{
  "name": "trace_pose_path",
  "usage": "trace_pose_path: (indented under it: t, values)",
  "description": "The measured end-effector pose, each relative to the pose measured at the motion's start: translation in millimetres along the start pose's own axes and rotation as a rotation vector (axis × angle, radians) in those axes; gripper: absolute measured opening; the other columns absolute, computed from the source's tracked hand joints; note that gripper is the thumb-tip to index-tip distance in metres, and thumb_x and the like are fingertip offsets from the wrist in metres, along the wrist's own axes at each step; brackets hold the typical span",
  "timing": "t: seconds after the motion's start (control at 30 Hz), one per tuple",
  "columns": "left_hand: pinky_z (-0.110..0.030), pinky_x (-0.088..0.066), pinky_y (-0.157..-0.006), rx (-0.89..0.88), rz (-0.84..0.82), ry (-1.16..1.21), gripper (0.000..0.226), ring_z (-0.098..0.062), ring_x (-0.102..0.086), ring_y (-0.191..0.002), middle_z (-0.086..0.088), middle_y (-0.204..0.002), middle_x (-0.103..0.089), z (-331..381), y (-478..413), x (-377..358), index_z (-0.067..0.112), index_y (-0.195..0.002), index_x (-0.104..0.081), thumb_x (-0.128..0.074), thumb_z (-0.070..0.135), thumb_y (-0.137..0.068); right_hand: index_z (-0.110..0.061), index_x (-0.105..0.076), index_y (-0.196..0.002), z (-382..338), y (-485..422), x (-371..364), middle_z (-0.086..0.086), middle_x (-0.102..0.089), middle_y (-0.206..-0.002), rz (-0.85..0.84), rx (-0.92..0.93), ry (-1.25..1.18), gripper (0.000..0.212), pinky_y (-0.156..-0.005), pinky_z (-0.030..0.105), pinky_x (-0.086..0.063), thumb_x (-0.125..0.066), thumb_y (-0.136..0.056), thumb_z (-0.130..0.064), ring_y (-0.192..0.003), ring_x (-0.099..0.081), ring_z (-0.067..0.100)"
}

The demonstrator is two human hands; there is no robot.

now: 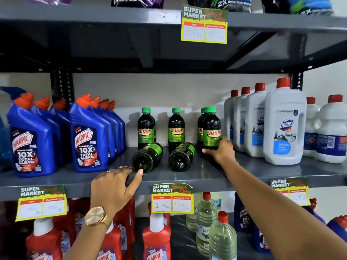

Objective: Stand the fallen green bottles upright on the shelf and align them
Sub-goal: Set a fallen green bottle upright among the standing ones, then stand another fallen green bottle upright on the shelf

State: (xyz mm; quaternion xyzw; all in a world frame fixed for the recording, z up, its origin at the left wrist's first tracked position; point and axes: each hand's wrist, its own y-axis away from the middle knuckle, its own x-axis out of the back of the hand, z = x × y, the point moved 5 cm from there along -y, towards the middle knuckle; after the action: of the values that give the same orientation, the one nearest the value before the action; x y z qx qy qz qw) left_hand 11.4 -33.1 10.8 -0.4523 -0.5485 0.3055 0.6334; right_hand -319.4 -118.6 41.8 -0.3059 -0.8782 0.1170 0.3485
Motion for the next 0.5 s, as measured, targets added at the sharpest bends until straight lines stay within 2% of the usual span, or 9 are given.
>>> trace_pose_path:
  t: [0.1,0.17,0.2,0.27,0.3,0.37,0.4,0.43,0.5]
  values:
    - [-0.022,-0.038,-0.043,0.001,-0.005,-0.005,0.055,-0.023,-0.065,-0.049,0.002,-0.054,-0.067,0,1,0,0.021,-0.062,-0.071,-0.035,0.056,-0.084,0.005,-0.031,-0.141,-12,15,17,0.024,-0.037,-0.143,0.203,0.011,0.119,0.105,-0.105,0.049,-0.037,-0.066,-0.072,-0.065,-0.131,-0.038,0.042]
    - [-0.021,-0.035,-0.043,-0.002,-0.009,-0.004,0.056,-0.022,-0.064,-0.048,0.002,-0.053,-0.066,-1,0,0,0.021,-0.06,-0.069,-0.035,0.057,-0.085,0.0,-0.051,-0.123,-31,32,29,0.02,-0.055,-0.125,0.374,0.145,0.113,0.087,-0.095,0.047,-0.045,-0.046,-0.077,-0.075,-0.117,-0.051,0.038]
    - [-0.021,-0.034,-0.042,0.0,-0.012,-0.001,0.056,-0.021,-0.063,-0.047,0.002,-0.052,-0.065,-1,1,0,0.021,-0.058,-0.068,-0.035,0.057,-0.085,-0.004,-0.057,-0.106,-39,38,30,0.016,-0.063,-0.107,0.341,0.183,0.043,0.079,-0.085,0.044,-0.049,-0.041,-0.079,-0.076,-0.103,-0.059,0.036]
    - [-0.021,-0.031,-0.042,0.006,-0.016,0.003,0.056,-0.02,-0.061,-0.046,0.002,-0.05,-0.063,-2,1,-1,0.02,-0.055,-0.064,-0.034,0.057,-0.085,-0.004,-0.06,-0.091,-49,44,14,0.01,-0.062,-0.081,0.005,0.079,-0.068,0.09,-0.065,0.036,-0.053,-0.035,-0.07,-0.087,-0.072,-0.063,0.029]
    - [-0.02,-0.029,-0.042,0.01,-0.019,0.003,0.057,-0.02,-0.061,-0.045,0.003,-0.049,-0.062,-3,1,-1,0.02,-0.053,-0.062,-0.034,0.057,-0.085,-0.001,-0.06,-0.107,-53,48,2,0.011,-0.063,-0.085,-0.215,-0.044,-0.07,0.104,-0.054,0.031,-0.052,-0.035,-0.063,-0.093,-0.066,-0.062,0.025]
    - [-0.02,-0.029,-0.042,0.019,-0.028,0.002,0.057,-0.019,-0.061,-0.046,0.003,-0.049,-0.061,-3,1,-2,0.02,-0.054,-0.062,-0.033,0.058,-0.085,-0.008,-0.045,-0.136,-64,59,-9,0.019,-0.062,-0.117,-0.539,-0.252,0.037,0.117,-0.041,0.022,-0.052,-0.045,-0.056,-0.093,-0.067,-0.067,0.02]
    - [-0.021,-0.029,-0.042,0.022,-0.034,0.003,0.057,-0.02,-0.061,-0.047,0.002,-0.05,-0.061,-3,1,-3,0.02,-0.055,-0.063,-0.033,0.059,-0.085,-0.011,-0.043,-0.137,-71,61,-11,0.02,-0.06,-0.124,-0.615,-0.294,0.096,0.113,-0.038,0.019,-0.052,-0.051,-0.057,-0.09,-0.066,-0.067,0.019]
    - [-0.021,-0.029,-0.043,0.022,-0.036,0.004,0.057,-0.02,-0.061,-0.047,0.002,-0.05,-0.061,-3,1,-4,0.019,-0.056,-0.064,-0.033,0.059,-0.084,-0.011,-0.045,-0.13,-78,61,-12,0.019,-0.063,-0.118,-0.657,-0.302,0.132,0.104,-0.038,0.018,-0.053,-0.056,-0.06,-0.086,-0.062,-0.066,0.018]
    - [-0.022,-0.032,-0.043,0.024,-0.038,0.008,0.058,-0.021,-0.062,-0.048,0.002,-0.051,-0.062,-2,1,-5,0.019,-0.057,-0.064,-0.033,0.059,-0.085,-0.009,-0.049,-0.112,-87,60,-18,0.014,-0.065,-0.092,-0.661,-0.288,0.125,0.085,-0.045,0.02,-0.054,-0.061,-0.065,-0.078,-0.061,-0.063,0.018]
